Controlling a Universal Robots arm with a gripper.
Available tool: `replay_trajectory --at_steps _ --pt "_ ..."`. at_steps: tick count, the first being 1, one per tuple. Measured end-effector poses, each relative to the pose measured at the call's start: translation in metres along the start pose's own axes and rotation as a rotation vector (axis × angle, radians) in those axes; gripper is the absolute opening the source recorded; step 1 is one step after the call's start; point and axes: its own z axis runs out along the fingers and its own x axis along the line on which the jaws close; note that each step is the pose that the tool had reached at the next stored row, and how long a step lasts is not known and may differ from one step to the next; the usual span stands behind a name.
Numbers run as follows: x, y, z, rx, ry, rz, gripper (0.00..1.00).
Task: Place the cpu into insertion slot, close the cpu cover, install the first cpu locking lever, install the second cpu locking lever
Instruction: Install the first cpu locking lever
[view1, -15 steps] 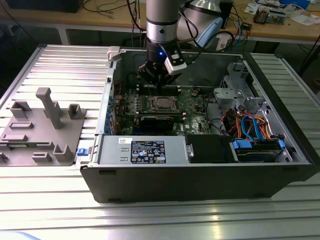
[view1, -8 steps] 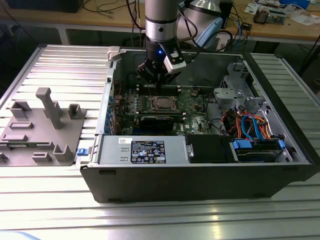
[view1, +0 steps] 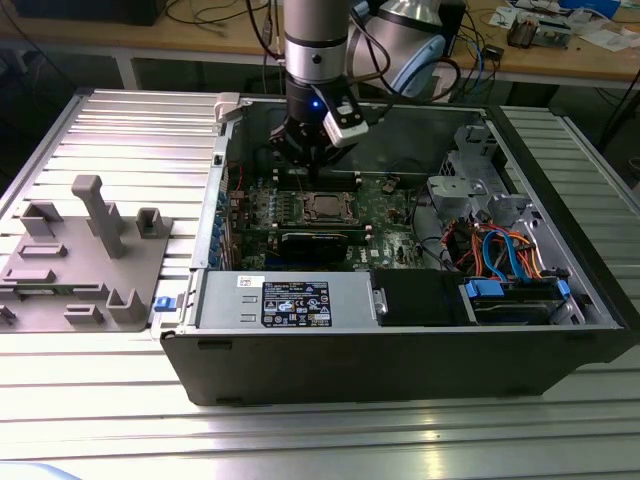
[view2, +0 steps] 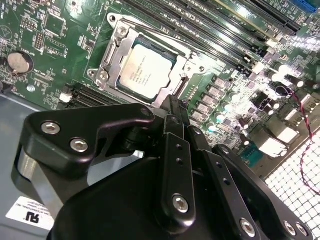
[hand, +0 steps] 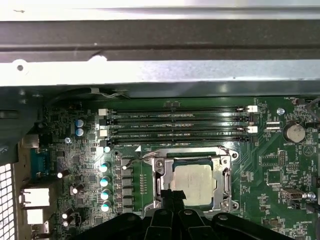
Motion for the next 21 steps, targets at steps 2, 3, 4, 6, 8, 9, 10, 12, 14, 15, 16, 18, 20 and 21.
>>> replay_trajectory --at_steps 2,3,4,6,8,9,10,12,14,15,16,18,20,21 --pt "0.0015 -0.0001 -0.0001 0.0020 -0.0002 -0.006 0.11" --pt "0.0024 0.0000 0.0000 0.0021 -0.0004 -0.008 0.11" --pt "0.0033 -0.0001 -0.0001 0.0022 -0.0004 -0.010 0.11" --pt "0.0057 -0.0001 -0.0002 0.0022 -0.0004 -0.011 0.11" --pt "0.0082 -0.0002 -0.0003 0.0022 -0.0004 -0.012 0.11" --pt "0.0096 -0.0002 -0.0004 0.0022 -0.0004 -0.012 0.11" --pt "0.0108 -0.0002 -0.0004 0.0021 -0.0005 -0.012 0.11" --pt "0.0131 -0.0003 -0.0006 0.0022 -0.0004 -0.013 0.11" --pt "0.0160 -0.0003 -0.0006 0.0021 -0.0005 -0.013 0.11" --pt "0.0175 -0.0004 -0.0008 0.0022 -0.0005 -0.013 0.11" --pt "0.0186 -0.0004 -0.0008 0.0021 -0.0005 -0.013 0.11" --pt "0.0210 -0.0004 -0.0009 0.0021 -0.0006 -0.013 0.11" --pt "0.0232 -0.0004 -0.0009 0.0021 -0.0006 -0.013 0.11" --pt "0.0245 -0.0005 -0.0010 0.0021 -0.0006 -0.013 0.11"
